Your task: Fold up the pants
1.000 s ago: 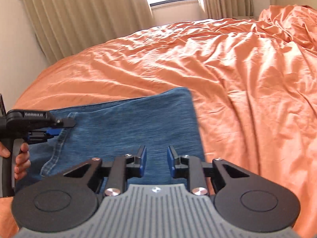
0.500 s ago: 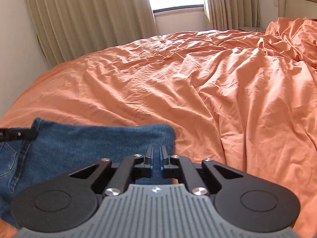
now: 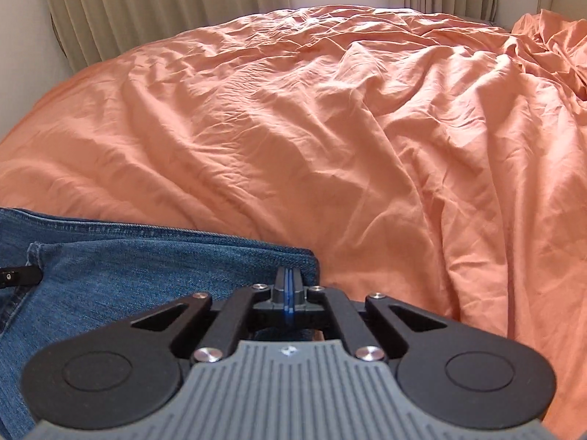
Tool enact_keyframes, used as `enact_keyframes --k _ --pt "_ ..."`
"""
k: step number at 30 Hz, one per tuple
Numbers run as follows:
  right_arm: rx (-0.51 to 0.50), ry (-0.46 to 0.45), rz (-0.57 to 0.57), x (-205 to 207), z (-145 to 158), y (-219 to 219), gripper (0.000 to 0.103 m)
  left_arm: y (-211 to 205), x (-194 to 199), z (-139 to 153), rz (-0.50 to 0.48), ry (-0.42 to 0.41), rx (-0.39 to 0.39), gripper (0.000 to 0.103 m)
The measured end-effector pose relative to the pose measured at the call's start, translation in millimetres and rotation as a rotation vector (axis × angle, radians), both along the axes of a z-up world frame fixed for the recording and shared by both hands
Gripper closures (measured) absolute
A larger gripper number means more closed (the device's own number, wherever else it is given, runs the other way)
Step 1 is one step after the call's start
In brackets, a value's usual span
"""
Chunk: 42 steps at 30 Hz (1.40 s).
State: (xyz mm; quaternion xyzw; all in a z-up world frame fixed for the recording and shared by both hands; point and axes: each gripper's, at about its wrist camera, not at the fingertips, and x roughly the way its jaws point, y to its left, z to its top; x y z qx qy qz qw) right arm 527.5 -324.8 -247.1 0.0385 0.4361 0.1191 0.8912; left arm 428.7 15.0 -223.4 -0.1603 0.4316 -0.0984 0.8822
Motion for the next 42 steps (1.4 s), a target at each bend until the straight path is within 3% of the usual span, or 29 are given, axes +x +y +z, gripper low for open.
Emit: enact_keyframes --k 4,7,9,12,17,22,30,34,38,42 --pt "0.049 -0.077 -0.013 -37.0 33.2 -12.8 0.1 -3.2 -16.4 25.8 -0.002 -0.019 0.061 0.082" --pt "0.056 -0.117 -0.019 -83.2 51.8 -22.1 0.084 -6.9 -46.3 45.8 -0.029 -0.065 0.094 0.076" --pt "0.07 -0.142 -0.036 -118.1 58.4 -27.9 0.081 -11.0 -67.2 55.0 -0.059 -0.089 0.099 0.076" --pt "0.106 -0.175 -0.107 -172.6 62.2 -36.8 0.061 -21.1 -92.4 60.0 -0.086 -0.104 0.125 0.076" --pt "0.146 -0.112 -0.207 -223.8 46.7 -34.1 0.055 -32.5 -108.5 46.7 -0.082 -0.088 0.157 0.076" --pt "0.182 -0.054 -0.277 -226.1 22.5 -32.4 0.059 -32.5 -96.5 34.0 -0.053 -0.041 0.126 0.077" --pt "0.306 0.012 -0.332 -203.0 9.2 -32.8 0.072 -30.7 -90.7 23.8 -0.034 -0.001 0.092 0.083" --pt "0.373 0.019 -0.389 -202.8 8.3 -51.9 0.094 -30.2 -85.9 16.4 -0.03 0.033 0.105 0.098" --pt "0.133 0.003 -0.215 -208.1 7.2 -33.1 0.103 -33.2 -80.4 11.0 -0.057 0.054 0.135 0.098" --pt "-0.014 0.019 -0.103 -205.4 -1.1 -20.8 0.103 -35.8 -76.1 6.5 -0.093 0.069 0.178 0.097"
